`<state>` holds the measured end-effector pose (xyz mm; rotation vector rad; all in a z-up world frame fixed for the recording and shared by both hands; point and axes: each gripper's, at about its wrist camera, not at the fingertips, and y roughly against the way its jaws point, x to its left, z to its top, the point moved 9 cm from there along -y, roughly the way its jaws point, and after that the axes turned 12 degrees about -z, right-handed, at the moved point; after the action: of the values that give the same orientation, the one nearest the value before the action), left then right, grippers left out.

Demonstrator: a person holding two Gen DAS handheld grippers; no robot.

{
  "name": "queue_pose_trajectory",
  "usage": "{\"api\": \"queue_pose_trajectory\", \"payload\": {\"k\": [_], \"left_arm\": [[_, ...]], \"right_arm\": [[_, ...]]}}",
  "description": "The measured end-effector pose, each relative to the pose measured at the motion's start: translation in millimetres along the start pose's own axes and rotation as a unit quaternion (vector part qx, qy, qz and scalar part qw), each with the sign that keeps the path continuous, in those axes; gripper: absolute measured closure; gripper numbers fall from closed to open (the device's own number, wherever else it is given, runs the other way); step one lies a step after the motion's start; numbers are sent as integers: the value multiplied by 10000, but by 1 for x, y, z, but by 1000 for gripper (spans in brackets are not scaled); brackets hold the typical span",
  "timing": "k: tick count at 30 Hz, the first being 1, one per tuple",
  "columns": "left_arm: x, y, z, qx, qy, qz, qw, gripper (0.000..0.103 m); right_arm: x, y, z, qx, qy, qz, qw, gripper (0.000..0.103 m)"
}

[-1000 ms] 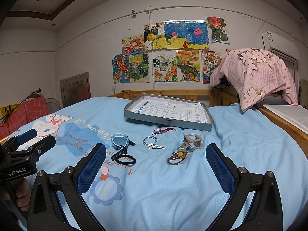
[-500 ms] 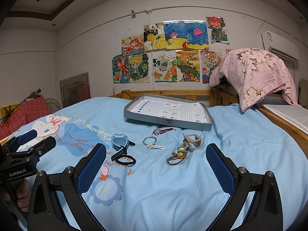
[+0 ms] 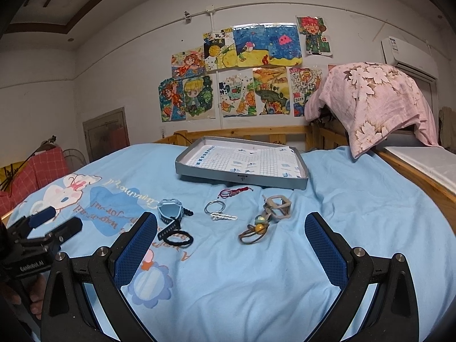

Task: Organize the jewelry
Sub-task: 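Grasp the blue smartwatch with the left tool while the right grasps the brown hair tie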

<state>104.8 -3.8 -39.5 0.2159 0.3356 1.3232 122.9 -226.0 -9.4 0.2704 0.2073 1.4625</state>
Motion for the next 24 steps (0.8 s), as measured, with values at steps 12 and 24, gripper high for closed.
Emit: {"api": "queue_pose_trajectory", "payload": {"k": [12, 24], "left_arm": [[-4, -55, 16, 543, 48, -487, 9973, 0], [14, -133, 35, 966, -148, -638, 9932, 0]], "right_arm": [[-28, -33, 42, 27, -170, 130, 9998, 1], [-19, -101, 36, 503, -169, 251, 9983, 21]]}}
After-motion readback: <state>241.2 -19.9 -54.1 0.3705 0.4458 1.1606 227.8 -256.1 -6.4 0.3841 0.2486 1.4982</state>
